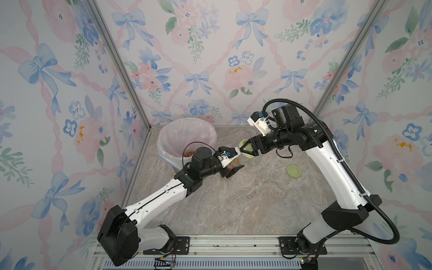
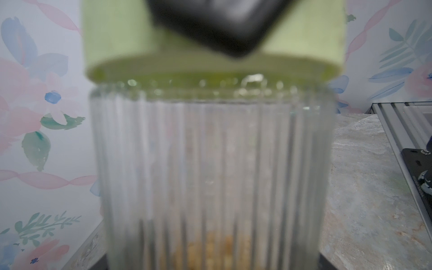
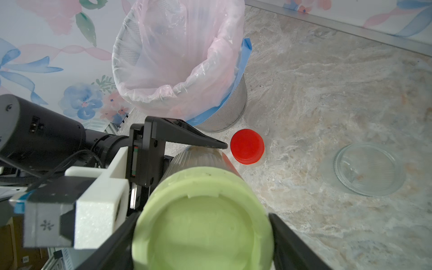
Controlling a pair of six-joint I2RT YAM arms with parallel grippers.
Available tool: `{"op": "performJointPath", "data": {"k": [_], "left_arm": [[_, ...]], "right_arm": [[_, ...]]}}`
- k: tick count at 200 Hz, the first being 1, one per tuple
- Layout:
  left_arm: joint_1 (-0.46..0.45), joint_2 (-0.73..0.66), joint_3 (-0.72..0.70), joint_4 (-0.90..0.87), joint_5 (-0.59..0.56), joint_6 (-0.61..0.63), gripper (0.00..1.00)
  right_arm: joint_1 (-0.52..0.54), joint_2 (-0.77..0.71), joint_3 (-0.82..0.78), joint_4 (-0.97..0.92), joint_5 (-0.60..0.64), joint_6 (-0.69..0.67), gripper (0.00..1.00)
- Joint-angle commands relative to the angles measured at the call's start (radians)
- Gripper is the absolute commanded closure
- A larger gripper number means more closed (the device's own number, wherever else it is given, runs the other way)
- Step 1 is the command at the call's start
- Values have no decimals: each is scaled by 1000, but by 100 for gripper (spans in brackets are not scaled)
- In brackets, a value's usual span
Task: Empty moldy peanuts from jars
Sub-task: Unscrew the lid from the jar.
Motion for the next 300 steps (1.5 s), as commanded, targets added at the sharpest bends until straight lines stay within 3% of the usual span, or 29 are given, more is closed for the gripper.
{"op": "performJointPath", "data": {"k": [1,63,121,300], "left_arm": [[-6,-52,36,120,84,-8,100],[-6,-55,34,119,95,-11,100],[-5,-56,35,111,98,-12,100],[7,-56,31,105,89,-12,100]], "right_arm": [[-12,22,41,-28,-75,-132,17],[-3,32,42,-83,-196,-394,14],[-17,40,53,-119,-203,-469,11],[-77,-41,-21,-98,-190,-447,3]]}}
